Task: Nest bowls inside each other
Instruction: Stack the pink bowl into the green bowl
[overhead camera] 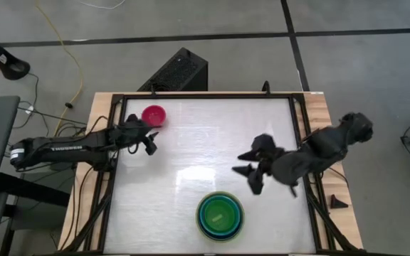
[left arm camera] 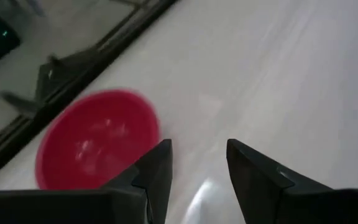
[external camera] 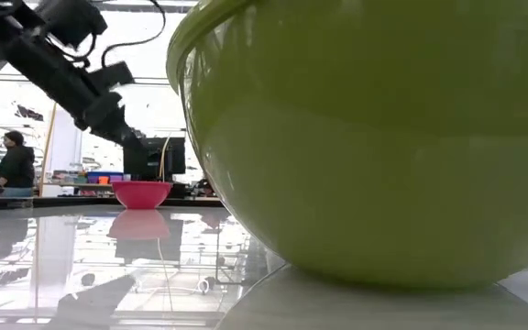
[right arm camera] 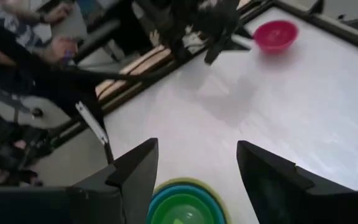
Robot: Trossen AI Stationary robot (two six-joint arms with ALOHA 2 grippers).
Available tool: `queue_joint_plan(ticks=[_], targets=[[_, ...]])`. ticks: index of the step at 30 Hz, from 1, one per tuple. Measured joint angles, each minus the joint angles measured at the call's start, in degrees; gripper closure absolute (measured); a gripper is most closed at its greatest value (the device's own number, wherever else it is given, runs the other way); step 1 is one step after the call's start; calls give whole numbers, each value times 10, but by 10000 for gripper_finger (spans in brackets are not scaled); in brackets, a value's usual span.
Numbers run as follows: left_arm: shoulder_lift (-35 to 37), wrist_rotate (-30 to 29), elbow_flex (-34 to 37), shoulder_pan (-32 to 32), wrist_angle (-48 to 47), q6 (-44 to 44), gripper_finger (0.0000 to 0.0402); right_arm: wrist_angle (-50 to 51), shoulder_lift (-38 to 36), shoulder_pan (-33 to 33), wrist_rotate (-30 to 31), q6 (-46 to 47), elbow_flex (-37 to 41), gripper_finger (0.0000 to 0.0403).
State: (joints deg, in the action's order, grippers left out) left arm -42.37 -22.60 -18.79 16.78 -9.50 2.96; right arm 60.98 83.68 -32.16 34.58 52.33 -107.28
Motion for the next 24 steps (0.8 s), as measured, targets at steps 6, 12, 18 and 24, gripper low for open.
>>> queue_joint_plan(ticks=[6, 12, 18, 24], targets=[[-105, -3, -3, 59, 31, -15, 244, 16, -33, 1, 19, 0, 0, 148], [-185, 14, -66, 115, 71, -59, 241, 51, -36, 4, 18, 1, 0, 148], [-298, 93, -152, 173, 20, -74, 241, 80, -36, 4, 16, 2, 0, 148], [-418, 165, -228, 219, -68, -40, 241, 88, -42, 4, 15, 2, 0, 148]])
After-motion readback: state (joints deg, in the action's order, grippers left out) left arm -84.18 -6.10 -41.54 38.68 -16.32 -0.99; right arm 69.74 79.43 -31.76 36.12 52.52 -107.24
